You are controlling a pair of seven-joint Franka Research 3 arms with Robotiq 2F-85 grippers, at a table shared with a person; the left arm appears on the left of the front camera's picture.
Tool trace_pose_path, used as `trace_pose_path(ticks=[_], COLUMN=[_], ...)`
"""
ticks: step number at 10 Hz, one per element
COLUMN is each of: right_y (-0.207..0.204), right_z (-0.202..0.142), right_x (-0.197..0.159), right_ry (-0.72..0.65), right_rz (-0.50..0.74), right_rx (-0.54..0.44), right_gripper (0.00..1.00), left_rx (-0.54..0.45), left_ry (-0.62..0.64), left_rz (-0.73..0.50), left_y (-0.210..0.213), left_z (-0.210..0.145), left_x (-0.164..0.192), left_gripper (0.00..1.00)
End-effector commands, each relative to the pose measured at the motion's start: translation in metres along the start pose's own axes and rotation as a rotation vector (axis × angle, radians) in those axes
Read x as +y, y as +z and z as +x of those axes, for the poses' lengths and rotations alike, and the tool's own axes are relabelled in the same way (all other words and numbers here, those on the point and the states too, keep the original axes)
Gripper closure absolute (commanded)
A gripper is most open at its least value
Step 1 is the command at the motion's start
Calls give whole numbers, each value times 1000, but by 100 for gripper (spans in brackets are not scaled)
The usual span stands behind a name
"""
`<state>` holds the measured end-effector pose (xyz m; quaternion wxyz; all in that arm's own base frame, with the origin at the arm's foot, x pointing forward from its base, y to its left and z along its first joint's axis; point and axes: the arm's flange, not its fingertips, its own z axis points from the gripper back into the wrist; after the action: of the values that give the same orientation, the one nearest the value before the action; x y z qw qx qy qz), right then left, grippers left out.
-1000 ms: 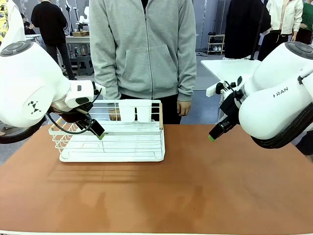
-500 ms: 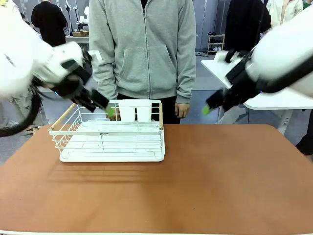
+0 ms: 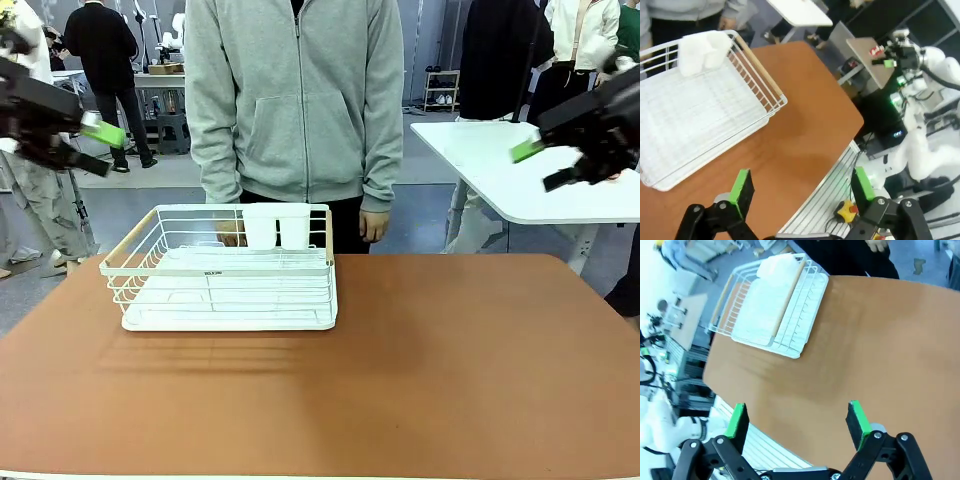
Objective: Clean the table.
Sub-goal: Pick up the Lint Roller when the human hands it over.
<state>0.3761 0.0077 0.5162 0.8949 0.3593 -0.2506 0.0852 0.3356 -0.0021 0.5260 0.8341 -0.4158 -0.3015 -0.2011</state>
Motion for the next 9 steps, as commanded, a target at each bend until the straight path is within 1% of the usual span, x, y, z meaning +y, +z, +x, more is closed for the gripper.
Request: trace_pose_path(ticks=[1, 3, 5, 6, 7, 9], right_y=[42, 84, 121, 131, 139, 144], right_z=[0, -11, -27, -33, -40, -50], right_x=[-49, -103, -151, -171, -192, -225], right_ry=[-171, -306, -417, -467, -519, -610], right_rz=[152, 243, 351, 381, 406, 424], right_rx=[-14, -65, -135, -146, -180, -224], right_gripper=[0, 0, 0, 0, 0, 0], left_rx=[-84, -209, -289, -310, -311, -326], left_ry=[114, 262, 371, 390, 415, 441], left_rz=[-9, -73, -78, -88, -95, -101], left_y=[39, 94, 133, 143, 147, 149], left_z=[-52, -79, -104, -111, -114, -113], left_x=[28, 54, 77, 85, 95, 103], left_gripper=[0, 0, 0, 0, 0, 0])
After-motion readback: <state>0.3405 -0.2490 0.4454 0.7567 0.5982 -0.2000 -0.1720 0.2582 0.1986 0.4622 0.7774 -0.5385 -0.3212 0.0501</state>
